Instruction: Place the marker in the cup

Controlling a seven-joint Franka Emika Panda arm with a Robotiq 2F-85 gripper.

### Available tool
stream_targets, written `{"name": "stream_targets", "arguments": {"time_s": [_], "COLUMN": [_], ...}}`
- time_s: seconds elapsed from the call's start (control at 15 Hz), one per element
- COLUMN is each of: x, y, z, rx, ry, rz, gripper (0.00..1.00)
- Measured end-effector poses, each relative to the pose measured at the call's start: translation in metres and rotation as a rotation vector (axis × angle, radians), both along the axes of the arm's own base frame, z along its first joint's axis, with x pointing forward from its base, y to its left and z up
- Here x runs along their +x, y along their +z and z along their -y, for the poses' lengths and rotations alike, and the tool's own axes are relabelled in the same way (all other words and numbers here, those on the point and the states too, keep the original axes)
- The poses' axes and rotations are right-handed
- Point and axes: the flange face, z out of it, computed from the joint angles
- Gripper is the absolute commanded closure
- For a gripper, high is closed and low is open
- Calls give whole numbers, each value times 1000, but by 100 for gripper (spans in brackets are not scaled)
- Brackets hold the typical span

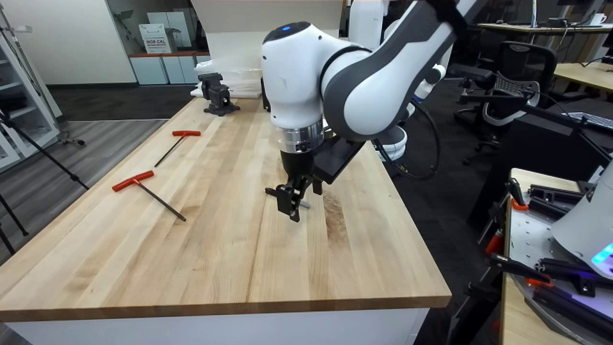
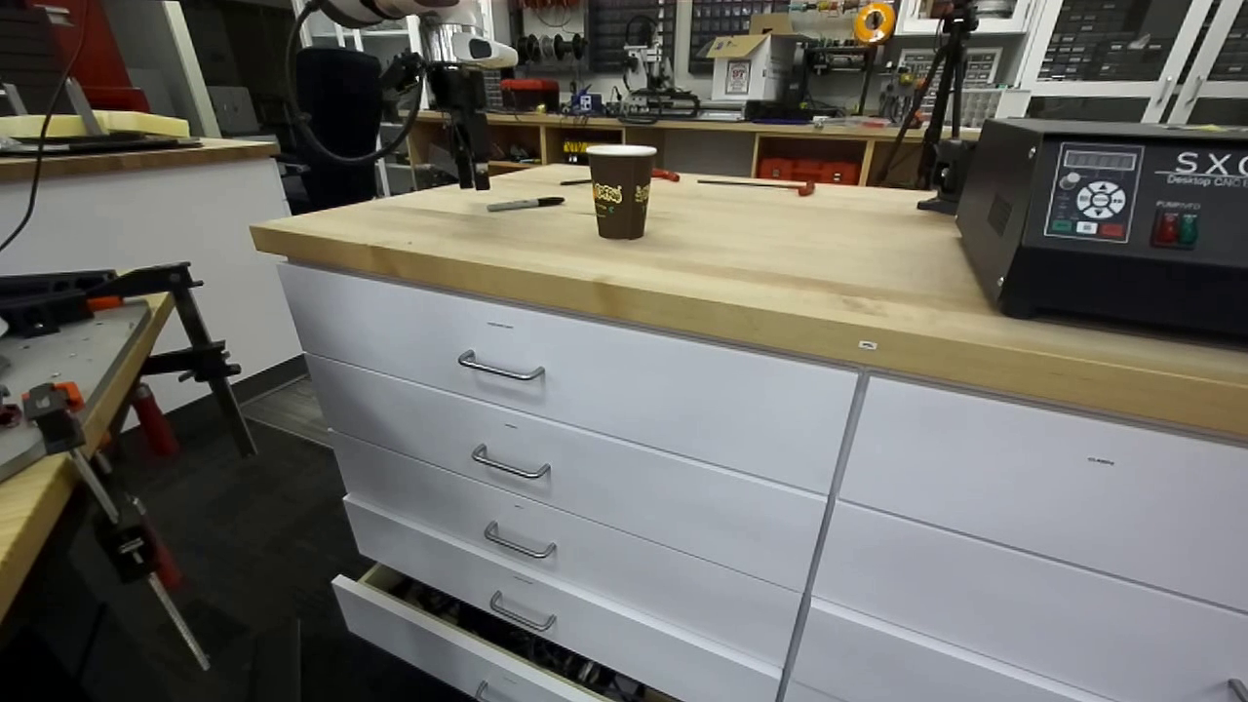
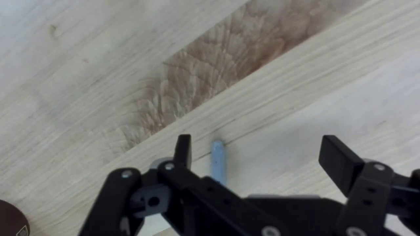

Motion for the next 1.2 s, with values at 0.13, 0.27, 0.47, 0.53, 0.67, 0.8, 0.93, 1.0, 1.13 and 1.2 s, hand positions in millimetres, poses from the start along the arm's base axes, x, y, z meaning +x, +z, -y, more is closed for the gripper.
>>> {"name": "stream_targets", "arguments": {"time_s": [0.13,0.27,0.47,0.53,0.67,0.8,0.93,1.0,1.13,1.2], "x": [13,27,46,50,56,57,53,50,43,40], "y": [5,10,15,15,13,6,-4,-9,-15,-16], "z": [1,10,36,45,58,66,68,66,60,57], "rx": [41,58,62,66,85,102,114,120,127,128], "ry": [-54,-87,-111,-113,-112,-110,-109,-105,-97,-90], "rz": [1,17,57,66,67,53,31,20,2,-3], "gripper": [0,0,0,25,33,28,7,5,34,36]}}
